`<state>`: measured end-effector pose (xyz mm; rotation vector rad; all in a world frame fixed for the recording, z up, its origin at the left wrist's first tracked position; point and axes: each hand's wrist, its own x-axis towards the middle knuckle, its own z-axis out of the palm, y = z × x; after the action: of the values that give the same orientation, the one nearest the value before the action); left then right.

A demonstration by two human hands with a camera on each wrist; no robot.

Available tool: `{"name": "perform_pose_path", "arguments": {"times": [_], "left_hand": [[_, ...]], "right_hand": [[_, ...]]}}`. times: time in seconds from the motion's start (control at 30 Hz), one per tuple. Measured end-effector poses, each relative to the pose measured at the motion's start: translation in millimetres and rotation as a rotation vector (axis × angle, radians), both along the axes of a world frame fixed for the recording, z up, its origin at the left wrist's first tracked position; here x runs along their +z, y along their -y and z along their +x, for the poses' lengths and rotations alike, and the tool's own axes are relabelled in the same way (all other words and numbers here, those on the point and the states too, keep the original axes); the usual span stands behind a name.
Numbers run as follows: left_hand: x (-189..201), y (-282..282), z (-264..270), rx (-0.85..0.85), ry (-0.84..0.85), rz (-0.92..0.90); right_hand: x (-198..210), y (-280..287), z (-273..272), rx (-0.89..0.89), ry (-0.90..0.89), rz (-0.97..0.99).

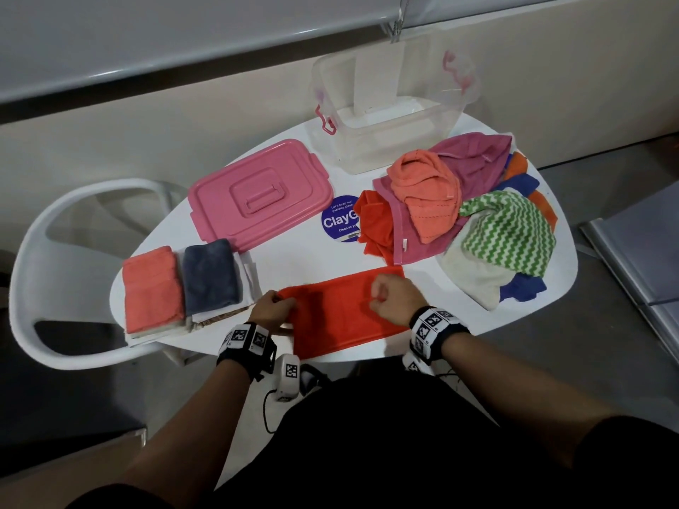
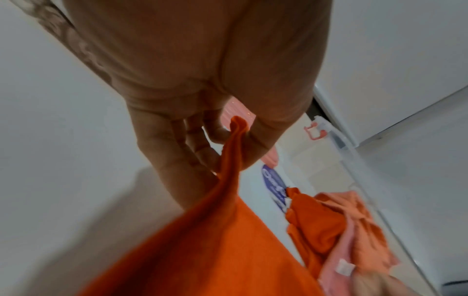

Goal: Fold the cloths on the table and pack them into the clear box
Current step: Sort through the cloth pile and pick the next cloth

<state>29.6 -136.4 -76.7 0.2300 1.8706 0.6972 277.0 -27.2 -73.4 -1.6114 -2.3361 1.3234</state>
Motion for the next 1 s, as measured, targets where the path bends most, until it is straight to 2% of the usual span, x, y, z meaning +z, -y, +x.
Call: {"name": "perform_pose_path", "arguments": {"times": [0.07, 0.13, 0.23, 0.27, 0.3, 0.37, 0.4, 0.43, 0.57, 0.73, 0.87, 0.93, 1.0], "left_hand": [[12, -9, 16, 0.024, 0.083, 0.073], [20, -17, 30, 0.018, 0.17, 0.137], [24, -27, 38, -0.063, 0.243, 0.204], [23, -29, 38, -0.075, 0.214, 0.218], [18, -31, 36, -0.109, 0.096, 0.231], [4, -33, 27, -0.284, -0.298, 0.266], [-2, -33, 23, -0.398, -0.452, 0.279], [-7, -35, 20, -0.503, -0.528, 0.28], [-22, -47, 16, -0.821, -0.609, 0.181], [-31, -52, 21, -0.981, -0.608, 0.085], [-41, -41, 28, -0.927, -0.604, 0.077], [-44, -34, 32, -0.843, -0.635, 0.098], [-45, -30, 36, -0.809, -0.66, 0.068]], "right_hand": [[4, 5, -19, 0.12, -0.12, -0.198], [10, 10, -35, 0.223, -0.135, -0.372], [-1, 15, -46, 0.195, -0.182, -0.498], [-8, 16, -47, 0.151, -0.178, -0.489], [-14, 15, -47, 0.11, -0.142, -0.463], [-23, 12, -45, 0.07, -0.047, -0.415], [-25, 11, -44, 0.063, -0.018, -0.413], [-26, 11, -43, 0.064, 0.001, -0.408], [-28, 9, -36, 0.057, 0.086, -0.359], [-25, 10, -29, 0.075, 0.241, -0.214], [-17, 16, -27, 0.165, 0.421, 0.025], [-9, 19, -29, 0.214, 0.398, 0.149], [-5, 21, -31, 0.295, 0.317, 0.115]]}}
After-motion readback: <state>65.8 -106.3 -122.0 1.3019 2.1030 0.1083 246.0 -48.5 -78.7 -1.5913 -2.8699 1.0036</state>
